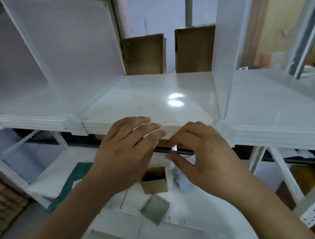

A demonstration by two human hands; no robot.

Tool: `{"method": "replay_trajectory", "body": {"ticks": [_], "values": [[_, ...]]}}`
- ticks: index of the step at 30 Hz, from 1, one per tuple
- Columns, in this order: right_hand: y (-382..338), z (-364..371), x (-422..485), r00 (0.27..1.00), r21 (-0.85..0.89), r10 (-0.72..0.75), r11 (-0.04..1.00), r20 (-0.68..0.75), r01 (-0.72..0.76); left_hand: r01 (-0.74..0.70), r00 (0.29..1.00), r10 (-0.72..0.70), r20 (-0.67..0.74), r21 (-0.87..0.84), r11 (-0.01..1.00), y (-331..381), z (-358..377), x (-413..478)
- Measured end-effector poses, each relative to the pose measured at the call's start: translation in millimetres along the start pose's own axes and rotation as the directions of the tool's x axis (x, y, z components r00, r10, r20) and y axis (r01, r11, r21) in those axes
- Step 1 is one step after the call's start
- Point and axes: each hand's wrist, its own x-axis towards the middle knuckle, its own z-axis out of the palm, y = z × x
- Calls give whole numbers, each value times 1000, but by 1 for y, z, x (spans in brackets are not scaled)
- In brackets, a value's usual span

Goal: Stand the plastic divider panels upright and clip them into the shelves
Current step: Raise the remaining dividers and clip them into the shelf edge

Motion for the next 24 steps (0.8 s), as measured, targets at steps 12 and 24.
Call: {"method": "replay_trajectory", "body": {"ticks": [12,24], "values": [[-85,91,109,995,121,-71,991,76,62,175,984,-174,-38,32,984,-116,-38,-86],[-131,190,231,975,-43,181,983,131,-177,12,994,-12,-112,-2,1000,-268,-53,-122]]}}
